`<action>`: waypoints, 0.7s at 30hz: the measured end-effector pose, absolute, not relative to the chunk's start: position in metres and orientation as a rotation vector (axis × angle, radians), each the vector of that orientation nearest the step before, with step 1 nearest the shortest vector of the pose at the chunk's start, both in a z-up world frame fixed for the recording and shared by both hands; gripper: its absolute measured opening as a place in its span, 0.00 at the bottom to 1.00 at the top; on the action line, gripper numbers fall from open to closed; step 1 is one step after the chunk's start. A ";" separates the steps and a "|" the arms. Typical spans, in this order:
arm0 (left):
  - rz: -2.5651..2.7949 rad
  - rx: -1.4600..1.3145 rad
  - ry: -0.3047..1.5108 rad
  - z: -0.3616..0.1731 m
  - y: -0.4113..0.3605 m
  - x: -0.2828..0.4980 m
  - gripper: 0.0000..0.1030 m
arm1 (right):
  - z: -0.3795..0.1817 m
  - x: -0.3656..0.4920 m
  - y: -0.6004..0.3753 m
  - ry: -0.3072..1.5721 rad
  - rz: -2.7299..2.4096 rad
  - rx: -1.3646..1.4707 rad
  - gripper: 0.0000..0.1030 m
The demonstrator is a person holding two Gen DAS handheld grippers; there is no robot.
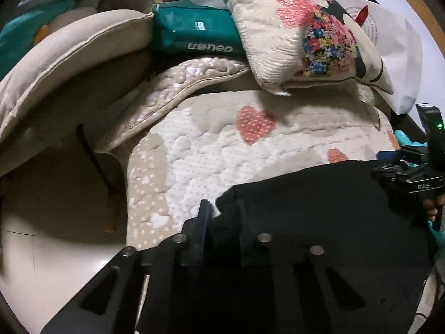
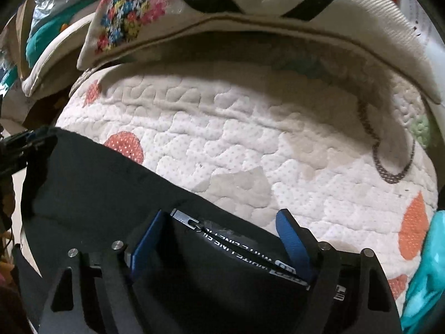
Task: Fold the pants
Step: 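Close both grippers on the waistband of the black pants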
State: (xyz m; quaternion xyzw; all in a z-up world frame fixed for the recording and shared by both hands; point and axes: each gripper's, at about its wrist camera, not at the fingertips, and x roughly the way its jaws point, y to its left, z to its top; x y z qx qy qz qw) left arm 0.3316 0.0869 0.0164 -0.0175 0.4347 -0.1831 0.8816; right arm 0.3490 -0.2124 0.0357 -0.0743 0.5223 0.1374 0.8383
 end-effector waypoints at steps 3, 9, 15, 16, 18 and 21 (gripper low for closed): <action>-0.371 0.019 0.895 0.017 0.080 0.328 0.13 | 0.037 0.346 -0.210 1.106 0.320 -0.149 0.61; -0.357 0.060 0.870 0.033 0.076 0.318 0.12 | 0.046 0.332 -0.206 1.110 0.371 -0.112 0.18; -0.339 0.088 0.809 0.065 0.071 0.294 0.12 | 0.074 0.305 -0.204 1.059 0.354 -0.100 0.15; -0.337 0.102 0.799 0.072 0.069 0.287 0.12 | 0.080 0.298 -0.203 1.051 0.351 -0.102 0.15; -0.334 0.138 0.778 0.083 0.069 0.267 0.12 | 0.089 0.284 -0.202 1.038 0.346 -0.104 0.15; -0.332 0.173 0.761 0.095 0.073 0.239 0.12 | 0.101 0.262 -0.199 1.025 0.349 -0.114 0.15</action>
